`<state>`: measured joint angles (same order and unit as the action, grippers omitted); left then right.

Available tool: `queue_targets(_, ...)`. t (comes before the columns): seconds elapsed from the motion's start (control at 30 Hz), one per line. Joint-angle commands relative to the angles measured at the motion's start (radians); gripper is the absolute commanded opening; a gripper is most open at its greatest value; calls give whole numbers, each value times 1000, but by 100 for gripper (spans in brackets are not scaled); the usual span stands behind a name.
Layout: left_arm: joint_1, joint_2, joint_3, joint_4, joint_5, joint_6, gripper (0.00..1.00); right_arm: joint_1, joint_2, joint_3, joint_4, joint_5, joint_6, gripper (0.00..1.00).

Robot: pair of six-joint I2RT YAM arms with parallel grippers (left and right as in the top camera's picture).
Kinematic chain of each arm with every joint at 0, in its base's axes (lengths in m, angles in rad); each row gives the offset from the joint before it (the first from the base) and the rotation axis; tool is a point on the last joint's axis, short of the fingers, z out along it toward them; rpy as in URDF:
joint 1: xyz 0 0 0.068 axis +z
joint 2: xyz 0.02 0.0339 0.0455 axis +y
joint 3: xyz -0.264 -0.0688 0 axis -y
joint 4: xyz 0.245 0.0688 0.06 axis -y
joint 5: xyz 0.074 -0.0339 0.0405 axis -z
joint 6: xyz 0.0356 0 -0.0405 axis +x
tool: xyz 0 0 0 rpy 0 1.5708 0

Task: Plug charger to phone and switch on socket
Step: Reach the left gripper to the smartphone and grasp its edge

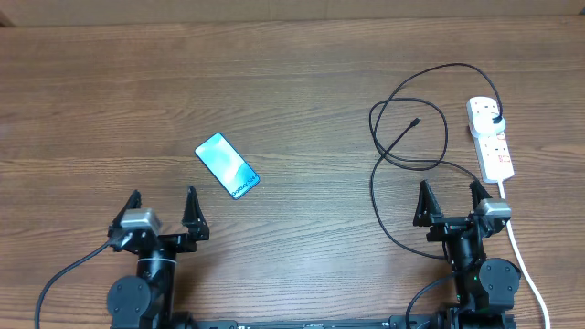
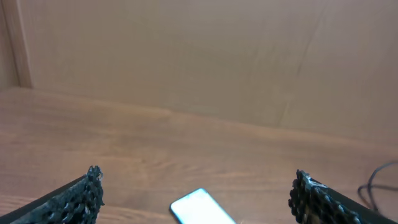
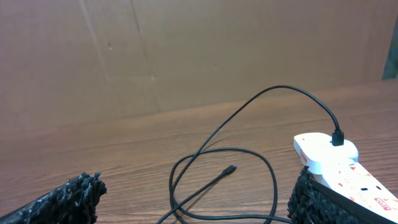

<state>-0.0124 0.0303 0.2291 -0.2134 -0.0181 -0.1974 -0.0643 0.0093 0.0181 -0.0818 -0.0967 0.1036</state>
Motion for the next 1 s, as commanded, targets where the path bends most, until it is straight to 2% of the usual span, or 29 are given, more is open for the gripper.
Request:
queue_targets(0.0,6,66,76,1,13,-72,100,-2,-6,-10,6,7,-3,100)
queue_targets(0.2,6,283,229,-10,84,-80,100,-2,-6,-10,6,8,-3,100)
queue_targets(0.33,6,481,395,-95,117,-79,100,-2,-6,-10,6,8,-3,100)
queue_targets(0.47,5,689,613,-292,117,-71,100,-2,-6,-10,6,7,-3,100)
queue_targets(0.57,5,845,808,-496,118,-68,100,-2,-6,-10,6,7,-3,100)
queue_targets(0.6,5,909,895,-584,130,-68,100,-2,-6,-10,6,7,-3,100)
queue_targets(0.7,5,1021,1030,-721,197,-68,100,-2,-6,-10,6,7,-3,100)
queue_targets(0.83,5,1130,1076,-837,334,-69,100,-2,-6,-10,6,8,-3,100)
queue_targets(0.97,5,1216,1067,-887,357,-80,100,-2,-6,-10,6,7,-3,100)
